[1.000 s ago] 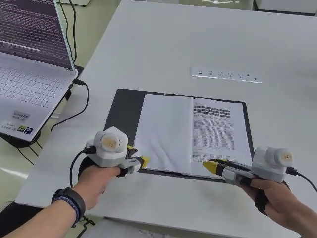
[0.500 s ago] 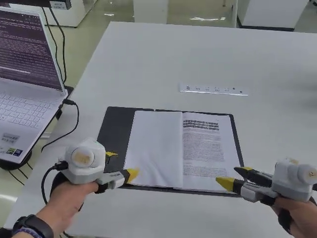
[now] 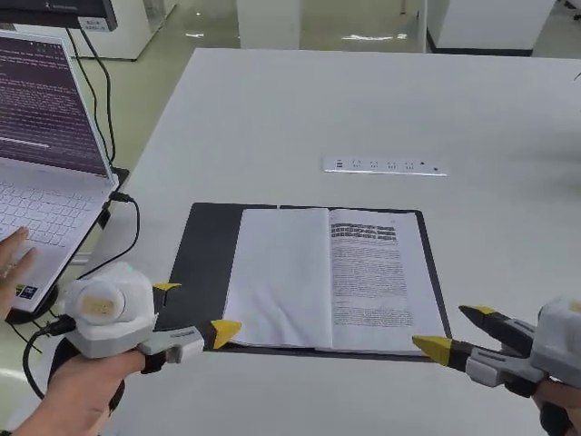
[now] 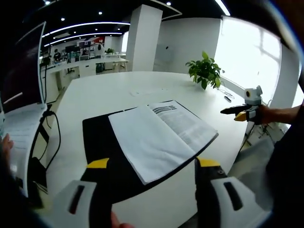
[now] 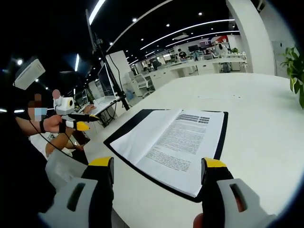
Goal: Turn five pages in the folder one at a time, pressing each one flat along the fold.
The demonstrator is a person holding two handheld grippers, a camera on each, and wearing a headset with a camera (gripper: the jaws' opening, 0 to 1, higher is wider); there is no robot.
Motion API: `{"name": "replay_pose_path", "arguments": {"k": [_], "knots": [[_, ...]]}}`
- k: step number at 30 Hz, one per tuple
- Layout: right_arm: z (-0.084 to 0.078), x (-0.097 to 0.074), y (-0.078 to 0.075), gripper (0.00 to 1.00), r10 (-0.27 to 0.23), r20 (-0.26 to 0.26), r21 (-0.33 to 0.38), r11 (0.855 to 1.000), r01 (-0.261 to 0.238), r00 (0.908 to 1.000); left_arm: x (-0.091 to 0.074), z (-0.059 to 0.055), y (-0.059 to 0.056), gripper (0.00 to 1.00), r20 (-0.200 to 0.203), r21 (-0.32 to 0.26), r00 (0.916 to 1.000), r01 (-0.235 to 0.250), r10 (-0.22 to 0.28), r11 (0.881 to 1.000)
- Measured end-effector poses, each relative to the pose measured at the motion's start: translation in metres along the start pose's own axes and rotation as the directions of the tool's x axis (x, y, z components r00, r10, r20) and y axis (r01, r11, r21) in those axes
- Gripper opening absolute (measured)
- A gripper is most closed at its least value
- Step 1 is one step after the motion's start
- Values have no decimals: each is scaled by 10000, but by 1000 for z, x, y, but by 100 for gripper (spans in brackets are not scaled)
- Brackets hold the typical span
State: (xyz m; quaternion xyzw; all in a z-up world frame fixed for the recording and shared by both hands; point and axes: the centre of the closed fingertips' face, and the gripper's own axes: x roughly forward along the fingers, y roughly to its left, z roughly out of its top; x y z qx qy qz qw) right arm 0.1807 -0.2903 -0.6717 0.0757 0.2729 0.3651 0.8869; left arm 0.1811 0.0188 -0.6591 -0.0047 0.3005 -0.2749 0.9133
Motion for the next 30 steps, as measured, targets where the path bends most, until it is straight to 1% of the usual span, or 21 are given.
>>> {"name": "replay_pose_path", "arguments": {"k": [5,10,14,18,23,27,30], "knots": [[-1,-3,4,78,11,57,27,10000,-11,10000,-9,-7,1,73,-5,83,9996,-271,272,9996],[-10,-4,11,79,143,-206,-39,9999,-144,9997,-17,-10,1,74,117,-155,9988,-465,467,9988],[-15,-4,13,80,172,-258,19,9999,-171,9995,-19,-12,0,74,161,-345,9981,-583,589,9977],[-18,-5,15,81,191,-281,50,9998,-190,9994,-21,-13,-1,75,144,-337,9978,-638,643,9974],[-18,-9,18,83,163,-223,39,9999,-162,9996,-22,-9,-1,76,280,-347,9971,-704,714,9969],[-18,-12,18,83,112,-193,74,9999,-111,9998,-22,-9,-3,77,281,-325,9973,-667,676,9972],[-20,-14,19,84,113,-190,159,9998,-110,9998,-21,-10,-4,77,217,-308,9976,-653,660,9974]]}}
